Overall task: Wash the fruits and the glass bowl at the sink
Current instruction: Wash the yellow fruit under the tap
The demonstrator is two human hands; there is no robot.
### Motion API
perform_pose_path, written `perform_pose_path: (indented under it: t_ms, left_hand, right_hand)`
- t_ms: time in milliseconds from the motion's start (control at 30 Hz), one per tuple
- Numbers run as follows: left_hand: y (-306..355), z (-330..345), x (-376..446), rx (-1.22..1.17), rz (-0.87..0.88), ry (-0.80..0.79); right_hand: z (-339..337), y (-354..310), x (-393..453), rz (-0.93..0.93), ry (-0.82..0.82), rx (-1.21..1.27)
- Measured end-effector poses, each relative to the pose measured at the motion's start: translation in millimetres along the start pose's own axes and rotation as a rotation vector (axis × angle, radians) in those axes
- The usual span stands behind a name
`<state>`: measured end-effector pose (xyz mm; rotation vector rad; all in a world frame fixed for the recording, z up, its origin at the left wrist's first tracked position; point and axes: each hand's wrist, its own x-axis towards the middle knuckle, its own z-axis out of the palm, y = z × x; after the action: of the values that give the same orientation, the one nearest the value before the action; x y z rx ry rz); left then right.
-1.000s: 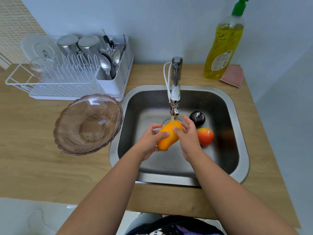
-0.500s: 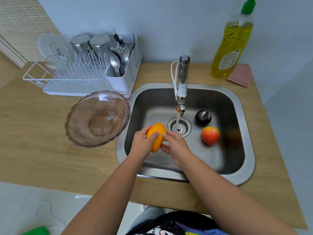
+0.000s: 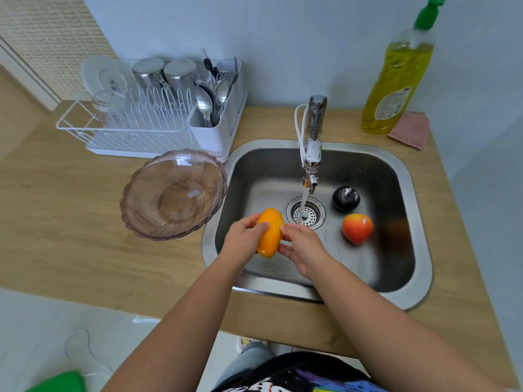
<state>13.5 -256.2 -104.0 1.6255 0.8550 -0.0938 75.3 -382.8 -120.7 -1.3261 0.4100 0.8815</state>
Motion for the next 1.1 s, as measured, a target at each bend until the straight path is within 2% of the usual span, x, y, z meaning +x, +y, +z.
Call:
perform_pose_path:
  t_ms: [133,333,467,633,767,867,1100]
  left_hand:
    - [6,-6,-4,0.05,0.04,-0.01]
    - [37,-31,-17,0.083,0.222,0.009]
    - [59,-70,-21,-0.009,0.29,0.094]
    - [64,-131,-10,-0.046,0.277,0.197]
    - [55,-177,4,-0.037,0.216,0.288]
    - [45,-204,12,-0.06,0.155,0.334]
    - [21,-229,16,0.101,0.074,0.316]
  right_hand:
    - [3,-6,-2,-0.055,0.012,0.02]
    - [25,-36,-12,-0.313,0.052,-0.037]
    - [63,-60,-23,-0.436,-0.034,-0.133]
    - [124,-74,-22,-0.567,-0.138,-0.348]
    - [175,-72,-12,-0.532,-0.211,-0.475]
    - [206,-59,-2,-0.438,-0.256,-0.516]
    - [231,-28,13,-0.28,-0.241,-0.511]
